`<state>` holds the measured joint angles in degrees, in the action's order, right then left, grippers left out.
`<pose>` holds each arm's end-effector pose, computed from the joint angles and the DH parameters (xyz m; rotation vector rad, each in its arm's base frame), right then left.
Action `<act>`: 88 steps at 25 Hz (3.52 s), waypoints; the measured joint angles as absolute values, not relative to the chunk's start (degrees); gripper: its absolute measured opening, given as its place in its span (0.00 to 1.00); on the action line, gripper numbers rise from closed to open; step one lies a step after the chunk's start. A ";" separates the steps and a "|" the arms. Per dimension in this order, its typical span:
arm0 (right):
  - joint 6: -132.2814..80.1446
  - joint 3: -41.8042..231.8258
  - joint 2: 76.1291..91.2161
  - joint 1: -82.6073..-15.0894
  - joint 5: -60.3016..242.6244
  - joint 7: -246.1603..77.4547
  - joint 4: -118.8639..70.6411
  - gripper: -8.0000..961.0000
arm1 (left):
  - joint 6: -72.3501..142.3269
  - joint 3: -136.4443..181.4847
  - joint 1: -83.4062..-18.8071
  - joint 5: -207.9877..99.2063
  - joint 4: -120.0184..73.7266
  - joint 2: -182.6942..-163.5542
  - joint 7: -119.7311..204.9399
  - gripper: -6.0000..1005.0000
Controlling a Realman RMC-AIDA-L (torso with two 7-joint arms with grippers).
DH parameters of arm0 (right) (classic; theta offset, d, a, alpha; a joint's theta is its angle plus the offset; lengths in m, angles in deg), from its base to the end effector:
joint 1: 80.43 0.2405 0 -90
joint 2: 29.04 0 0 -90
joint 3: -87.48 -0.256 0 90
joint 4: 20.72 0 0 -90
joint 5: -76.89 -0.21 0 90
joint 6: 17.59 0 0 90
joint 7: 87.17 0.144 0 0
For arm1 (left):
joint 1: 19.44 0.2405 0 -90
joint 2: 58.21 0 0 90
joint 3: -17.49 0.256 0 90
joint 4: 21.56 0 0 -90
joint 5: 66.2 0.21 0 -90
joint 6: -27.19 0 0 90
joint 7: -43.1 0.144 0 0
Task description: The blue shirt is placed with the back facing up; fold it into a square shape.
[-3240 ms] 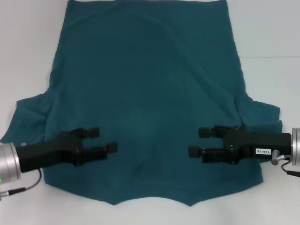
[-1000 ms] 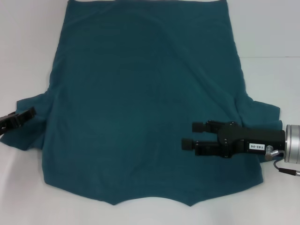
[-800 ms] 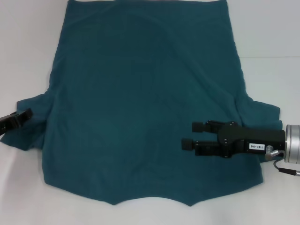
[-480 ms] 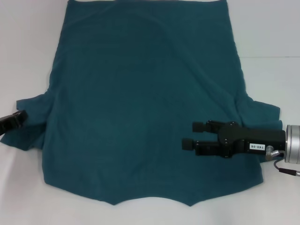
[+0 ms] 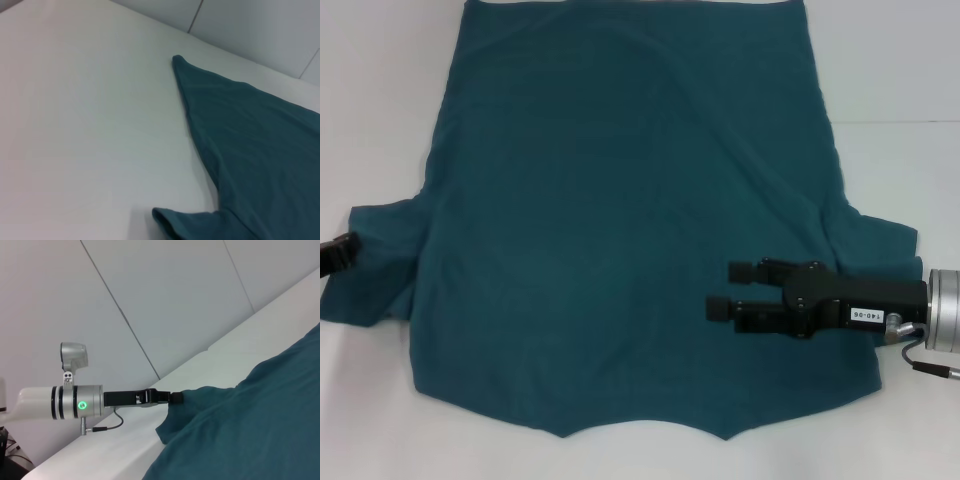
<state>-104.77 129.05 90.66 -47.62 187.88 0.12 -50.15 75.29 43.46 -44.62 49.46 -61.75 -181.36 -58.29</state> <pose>0.2489 0.3288 -0.0298 -2.7194 0.9395 0.8424 -0.3779 0.3521 0.0428 -1.6904 -1.3093 -0.5239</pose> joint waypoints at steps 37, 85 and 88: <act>-104.33 129.11 90.84 -47.20 186.70 -0.07 -49.07 0.96 | 64.49 45.17 -50.62 51.13 -62.12 -179.17 -52.25 0.03; -104.44 127.12 90.43 -47.91 186.40 2.28 -49.17 0.96 | 103.12 45.35 -48.67 34.74 -56.33 -182.16 -47.28 0.57; -104.48 126.19 90.14 -48.27 186.38 4.73 -49.40 0.96 | 106.59 45.77 -48.21 34.56 -55.63 -182.28 -42.76 0.71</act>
